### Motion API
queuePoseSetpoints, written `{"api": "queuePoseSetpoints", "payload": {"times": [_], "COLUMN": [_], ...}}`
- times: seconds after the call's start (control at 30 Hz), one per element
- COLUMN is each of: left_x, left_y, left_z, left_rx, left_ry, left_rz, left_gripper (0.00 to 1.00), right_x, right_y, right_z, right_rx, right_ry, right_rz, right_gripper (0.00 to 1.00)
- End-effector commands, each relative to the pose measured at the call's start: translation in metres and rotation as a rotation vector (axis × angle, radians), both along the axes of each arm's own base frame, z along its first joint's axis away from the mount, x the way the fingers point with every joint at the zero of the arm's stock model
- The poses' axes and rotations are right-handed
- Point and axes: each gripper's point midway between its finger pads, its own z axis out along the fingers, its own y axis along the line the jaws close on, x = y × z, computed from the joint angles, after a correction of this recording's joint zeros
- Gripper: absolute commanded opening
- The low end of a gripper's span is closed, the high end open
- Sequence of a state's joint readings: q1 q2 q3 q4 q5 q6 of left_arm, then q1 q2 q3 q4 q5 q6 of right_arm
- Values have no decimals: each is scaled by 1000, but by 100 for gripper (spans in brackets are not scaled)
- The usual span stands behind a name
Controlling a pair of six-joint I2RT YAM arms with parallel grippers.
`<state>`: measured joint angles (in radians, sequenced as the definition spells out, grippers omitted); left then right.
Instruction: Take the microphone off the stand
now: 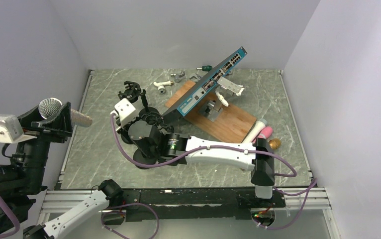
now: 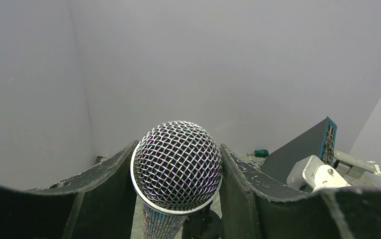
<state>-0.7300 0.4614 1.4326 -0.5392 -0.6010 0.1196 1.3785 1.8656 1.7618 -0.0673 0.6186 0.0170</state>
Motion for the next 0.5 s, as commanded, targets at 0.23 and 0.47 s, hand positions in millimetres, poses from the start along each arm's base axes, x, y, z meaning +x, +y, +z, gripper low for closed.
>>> {"api": "queuePoseSetpoints", "payload": {"times": [0.23,0.47], "left_x": [1,1], "left_y": [0,0], "left_z": [7,7], "left_rx": [-5,-4], "left_ry": [-26,-25], "left_rz": [8,8], "left_gripper": [0,0], "right_x": [8,10], "right_y": [-3,-6], "right_z": [35,40], "right_rx": [54,65], "right_ry": [-45,-47], "right_rz": [-8,-12], "right_gripper": [16,31]}}
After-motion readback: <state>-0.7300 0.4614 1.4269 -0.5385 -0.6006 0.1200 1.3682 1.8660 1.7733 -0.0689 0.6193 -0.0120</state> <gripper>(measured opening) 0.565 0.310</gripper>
